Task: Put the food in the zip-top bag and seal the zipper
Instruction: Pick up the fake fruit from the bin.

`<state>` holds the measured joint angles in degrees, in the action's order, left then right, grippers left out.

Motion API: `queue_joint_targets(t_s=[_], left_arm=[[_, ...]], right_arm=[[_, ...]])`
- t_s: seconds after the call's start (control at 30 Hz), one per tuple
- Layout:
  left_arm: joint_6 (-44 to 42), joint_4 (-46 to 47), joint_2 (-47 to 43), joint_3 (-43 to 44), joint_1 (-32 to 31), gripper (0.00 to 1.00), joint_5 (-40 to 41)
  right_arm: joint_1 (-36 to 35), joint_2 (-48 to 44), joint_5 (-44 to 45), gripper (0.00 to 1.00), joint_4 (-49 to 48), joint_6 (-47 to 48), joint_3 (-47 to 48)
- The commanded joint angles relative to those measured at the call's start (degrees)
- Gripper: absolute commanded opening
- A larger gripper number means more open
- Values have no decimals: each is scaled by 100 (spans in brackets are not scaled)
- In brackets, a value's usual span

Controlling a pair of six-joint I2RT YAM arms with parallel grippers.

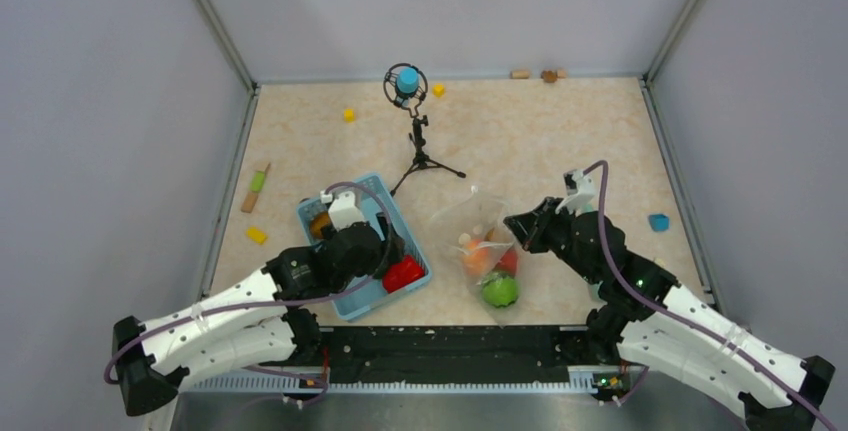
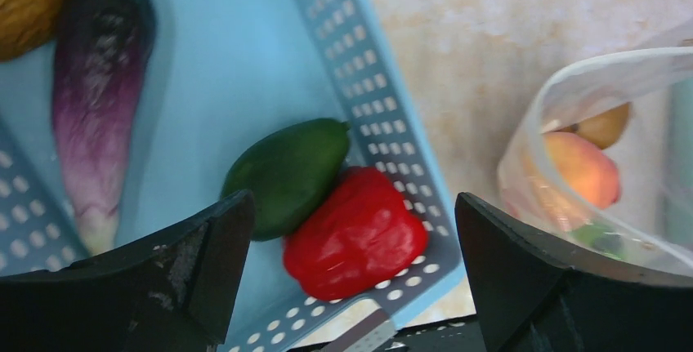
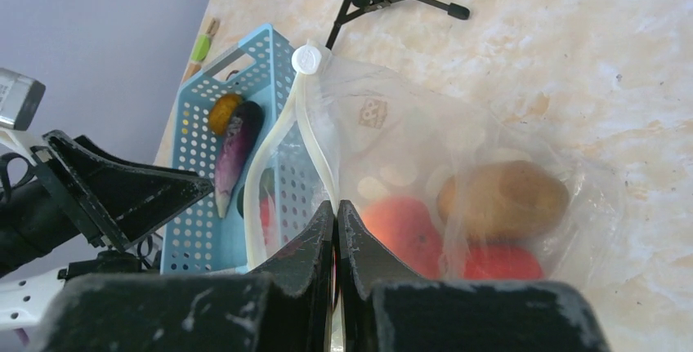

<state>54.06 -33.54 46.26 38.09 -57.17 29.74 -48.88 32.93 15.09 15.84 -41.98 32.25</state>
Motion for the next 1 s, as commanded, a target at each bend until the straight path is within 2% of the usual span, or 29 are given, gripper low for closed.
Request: queue_joint_targets(t_s=[0.0, 0.13, 0.43, 0.57, 0.7, 0.97], left_arm=[[946, -1060, -266, -238, -13, 97, 387], [1260, -1295, -531, -394, 4, 97, 581], [1108, -912, -635, -752, 339, 97, 490], [764, -506, -392, -875, 865, 96, 77], [367, 19, -229, -1064, 1425, 94, -697], [-60, 686, 88, -1220, 1568, 93, -1318]], right_arm=[[37, 120, -124, 2, -216, 77, 55], [36, 247, -189, 2, -273, 90, 63], [34, 377, -192, 2, -281, 125, 80], [32, 300, -171, 2, -249, 131, 79], [38, 255, -59, 2, -186, 154, 80], [35, 240, 1, 2, -160, 184, 80]])
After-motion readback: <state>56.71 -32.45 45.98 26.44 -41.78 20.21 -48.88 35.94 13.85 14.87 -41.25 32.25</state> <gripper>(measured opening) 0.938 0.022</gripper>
